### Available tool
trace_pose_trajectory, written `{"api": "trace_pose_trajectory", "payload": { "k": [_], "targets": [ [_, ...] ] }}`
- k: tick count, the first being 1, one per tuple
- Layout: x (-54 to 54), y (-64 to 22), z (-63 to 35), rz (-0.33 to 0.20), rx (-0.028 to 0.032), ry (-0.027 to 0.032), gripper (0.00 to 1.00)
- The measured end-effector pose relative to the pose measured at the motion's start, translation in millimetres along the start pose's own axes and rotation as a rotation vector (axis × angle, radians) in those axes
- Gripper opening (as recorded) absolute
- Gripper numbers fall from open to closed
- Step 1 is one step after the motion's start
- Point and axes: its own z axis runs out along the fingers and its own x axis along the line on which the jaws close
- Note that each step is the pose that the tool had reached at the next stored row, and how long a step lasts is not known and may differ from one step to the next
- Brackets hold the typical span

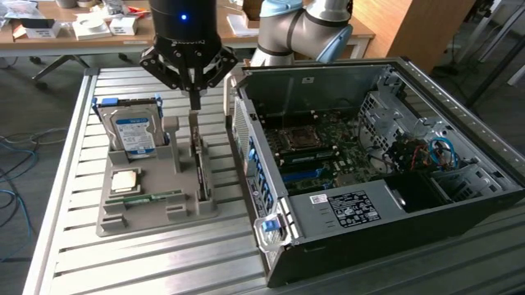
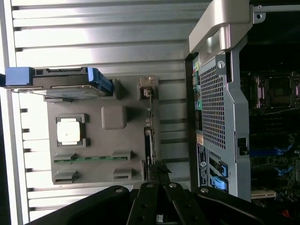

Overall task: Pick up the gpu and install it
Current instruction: 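Reach for the gpu, then pick up the gpu and move the gpu toward the slot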

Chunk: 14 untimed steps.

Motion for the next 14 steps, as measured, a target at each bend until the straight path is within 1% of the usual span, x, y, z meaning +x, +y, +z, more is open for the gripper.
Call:
{"api": "trace_pose_trajectory", "payload": {
  "k": [5, 14],
  "targets": [
    [2.9, -0.2, 0.3, 0.000, -0.0001, 0.0000, 0.11],
    [3.0, -0.2, 0.2, 0.000, -0.0001, 0.0000, 0.11]
  ]
}}
